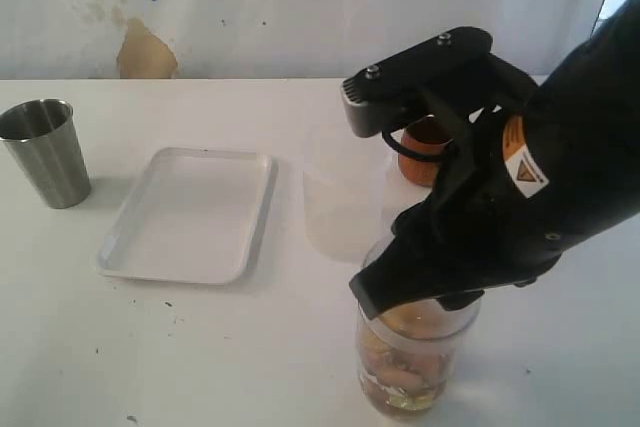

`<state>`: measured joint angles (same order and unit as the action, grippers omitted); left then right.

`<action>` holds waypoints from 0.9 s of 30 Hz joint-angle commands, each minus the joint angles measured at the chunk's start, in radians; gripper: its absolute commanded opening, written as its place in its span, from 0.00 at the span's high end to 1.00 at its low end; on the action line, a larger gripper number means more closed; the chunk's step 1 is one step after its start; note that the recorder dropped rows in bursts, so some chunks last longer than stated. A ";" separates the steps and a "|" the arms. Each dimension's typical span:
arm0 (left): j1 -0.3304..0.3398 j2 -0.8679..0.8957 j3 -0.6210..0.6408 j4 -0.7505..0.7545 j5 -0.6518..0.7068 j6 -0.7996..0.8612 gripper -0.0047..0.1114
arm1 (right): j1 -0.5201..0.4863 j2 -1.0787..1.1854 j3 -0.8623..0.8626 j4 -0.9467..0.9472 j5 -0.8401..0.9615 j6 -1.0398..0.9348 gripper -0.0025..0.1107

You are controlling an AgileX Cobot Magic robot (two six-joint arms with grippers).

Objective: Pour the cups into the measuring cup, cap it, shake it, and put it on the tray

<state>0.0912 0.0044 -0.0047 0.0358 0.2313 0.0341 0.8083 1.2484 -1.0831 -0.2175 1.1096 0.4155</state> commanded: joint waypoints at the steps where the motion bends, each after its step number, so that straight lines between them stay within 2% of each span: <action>1: -0.003 -0.004 0.005 -0.012 0.002 -0.003 0.96 | -0.001 0.011 0.029 0.012 0.010 0.008 0.98; 5: -0.003 -0.004 0.005 -0.012 0.002 -0.003 0.96 | -0.001 0.011 0.029 0.007 0.016 -0.006 0.93; 7: -0.003 -0.004 0.005 -0.012 0.002 -0.003 0.96 | -0.001 0.011 0.026 0.007 0.016 -0.016 0.84; 12: -0.003 -0.004 0.005 -0.012 0.002 -0.003 0.96 | -0.001 0.011 0.025 -0.025 0.016 -0.019 0.55; 15: -0.003 -0.004 0.005 -0.012 0.002 -0.003 0.96 | -0.001 0.011 0.021 -0.044 0.016 -0.019 0.44; 27: -0.003 -0.004 0.005 -0.012 0.002 -0.003 0.96 | -0.001 -0.002 -0.083 -0.039 0.017 -0.098 0.45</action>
<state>0.0912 0.0044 -0.0047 0.0358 0.2313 0.0341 0.8083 1.2584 -1.1393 -0.2548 1.1236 0.3448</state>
